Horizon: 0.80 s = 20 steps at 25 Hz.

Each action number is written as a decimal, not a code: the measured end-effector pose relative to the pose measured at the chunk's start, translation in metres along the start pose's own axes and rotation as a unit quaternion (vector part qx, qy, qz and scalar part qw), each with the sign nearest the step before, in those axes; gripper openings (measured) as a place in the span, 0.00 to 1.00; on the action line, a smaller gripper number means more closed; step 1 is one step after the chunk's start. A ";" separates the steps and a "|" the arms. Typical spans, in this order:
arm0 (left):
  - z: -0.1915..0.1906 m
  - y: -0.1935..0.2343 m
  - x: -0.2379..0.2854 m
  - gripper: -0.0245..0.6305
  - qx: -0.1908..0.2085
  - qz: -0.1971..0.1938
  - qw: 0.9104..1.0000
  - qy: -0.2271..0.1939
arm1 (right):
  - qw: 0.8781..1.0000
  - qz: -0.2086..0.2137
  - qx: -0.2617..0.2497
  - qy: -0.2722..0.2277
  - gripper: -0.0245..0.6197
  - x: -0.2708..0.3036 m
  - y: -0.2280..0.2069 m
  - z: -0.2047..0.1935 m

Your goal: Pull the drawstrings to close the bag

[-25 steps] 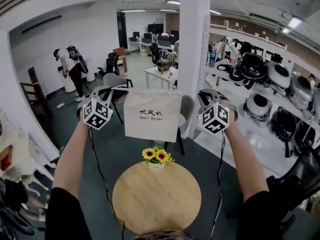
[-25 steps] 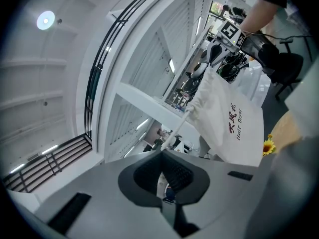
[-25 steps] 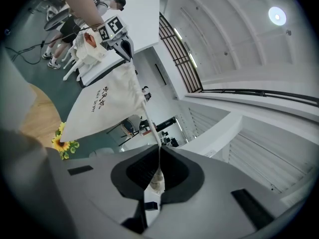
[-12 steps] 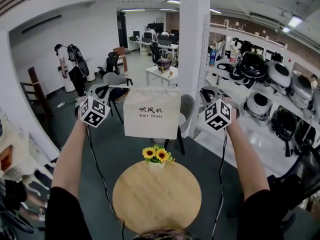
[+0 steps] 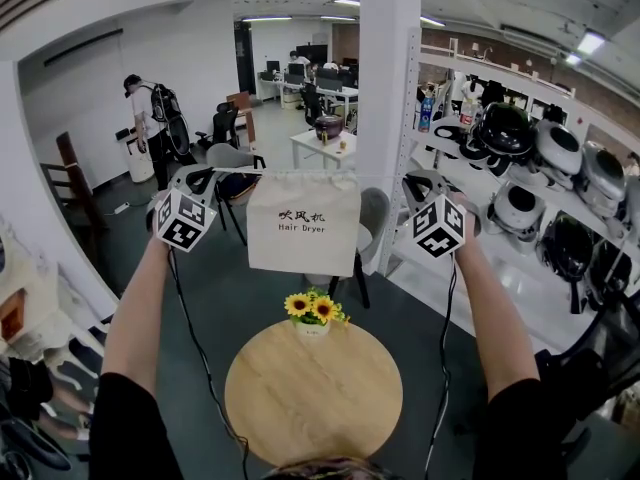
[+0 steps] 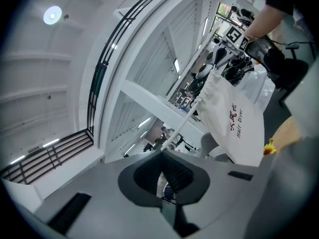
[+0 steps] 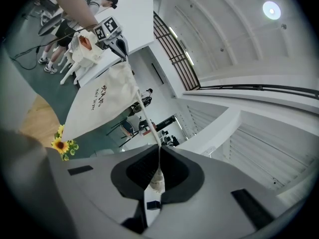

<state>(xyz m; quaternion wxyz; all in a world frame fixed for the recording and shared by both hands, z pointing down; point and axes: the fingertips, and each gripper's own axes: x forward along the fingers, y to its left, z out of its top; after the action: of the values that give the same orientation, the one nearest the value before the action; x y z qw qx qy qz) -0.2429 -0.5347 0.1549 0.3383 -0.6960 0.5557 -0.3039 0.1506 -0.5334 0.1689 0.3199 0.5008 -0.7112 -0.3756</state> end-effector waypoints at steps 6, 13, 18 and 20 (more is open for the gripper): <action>-0.003 0.006 -0.001 0.06 -0.008 0.004 1.000 0.000 | 1.000 0.001 0.005 0.000 0.05 0.003 0.000 -0.001; -0.007 0.005 0.000 0.06 -0.013 0.005 1.000 0.006 | 1.000 0.004 0.008 0.003 0.05 0.005 0.001 -0.013; -0.011 0.006 0.001 0.06 -0.017 0.005 1.000 0.007 | 1.000 0.005 0.010 0.003 0.05 0.006 0.001 -0.015; -0.012 0.008 0.001 0.06 -0.020 0.004 1.000 0.006 | 1.000 0.006 0.011 0.003 0.05 0.007 0.000 -0.015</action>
<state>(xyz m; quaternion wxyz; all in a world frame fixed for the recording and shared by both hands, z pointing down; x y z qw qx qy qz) -0.2565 -0.5386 0.1556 0.3222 -0.6983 0.5669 -0.2954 0.1612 -0.5429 0.1771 0.3185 0.5014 -0.7171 -0.3646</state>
